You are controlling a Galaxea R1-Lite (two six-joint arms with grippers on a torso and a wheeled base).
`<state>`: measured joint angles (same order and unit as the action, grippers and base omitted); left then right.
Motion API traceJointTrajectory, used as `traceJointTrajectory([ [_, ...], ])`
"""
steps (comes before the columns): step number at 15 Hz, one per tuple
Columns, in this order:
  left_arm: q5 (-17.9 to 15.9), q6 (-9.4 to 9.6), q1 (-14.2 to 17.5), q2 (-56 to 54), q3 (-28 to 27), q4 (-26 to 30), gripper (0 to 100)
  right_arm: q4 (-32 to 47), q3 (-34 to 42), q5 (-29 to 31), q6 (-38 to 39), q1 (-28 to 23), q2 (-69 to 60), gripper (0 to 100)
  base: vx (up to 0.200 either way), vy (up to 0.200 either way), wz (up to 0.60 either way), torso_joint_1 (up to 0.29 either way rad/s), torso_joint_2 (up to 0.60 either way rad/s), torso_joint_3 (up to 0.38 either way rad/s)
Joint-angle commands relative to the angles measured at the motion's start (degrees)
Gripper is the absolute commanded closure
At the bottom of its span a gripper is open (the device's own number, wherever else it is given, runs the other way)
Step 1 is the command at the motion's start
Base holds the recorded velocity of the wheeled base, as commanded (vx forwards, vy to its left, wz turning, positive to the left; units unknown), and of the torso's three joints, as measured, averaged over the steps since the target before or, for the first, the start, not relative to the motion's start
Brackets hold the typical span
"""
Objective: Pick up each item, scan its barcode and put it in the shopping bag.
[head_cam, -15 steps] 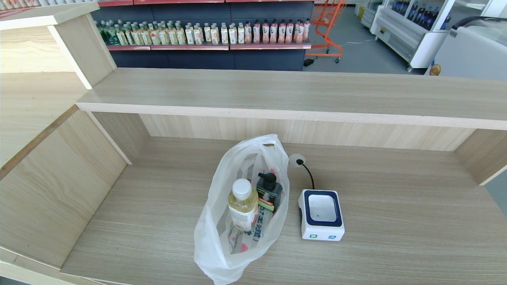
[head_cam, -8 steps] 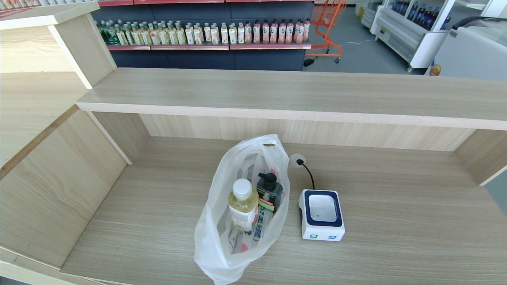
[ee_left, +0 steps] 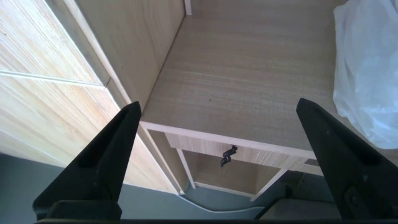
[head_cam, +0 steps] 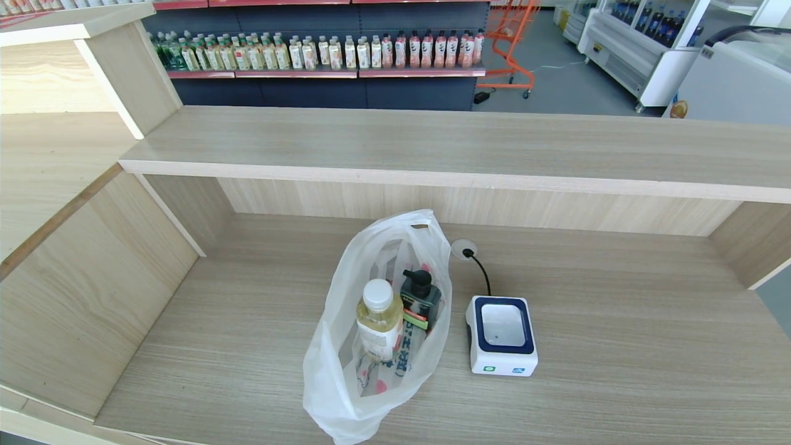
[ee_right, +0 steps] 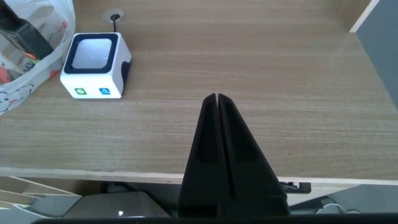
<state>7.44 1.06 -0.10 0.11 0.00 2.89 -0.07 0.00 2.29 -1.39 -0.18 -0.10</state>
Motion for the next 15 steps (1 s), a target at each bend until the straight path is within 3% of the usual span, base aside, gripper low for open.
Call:
traceJointTrajectory([
  [1, 0.03, -0.01, 0.01, -0.02, 0.00, 0.01, 0, -0.01, 0.00, -0.01, -0.02, 0.01, 0.10, 100, 0.000, 0.000, 0.00, 0.000, 0.00, 0.000],
  [15, 0.03, -0.01, 0.01, -0.02, 0.00, 0.01, 0, -0.01, 0.00, -0.01, -0.02, 0.01, 0.10, 100, 0.000, 0.000, 0.00, 0.000, 0.00, 0.000],
])
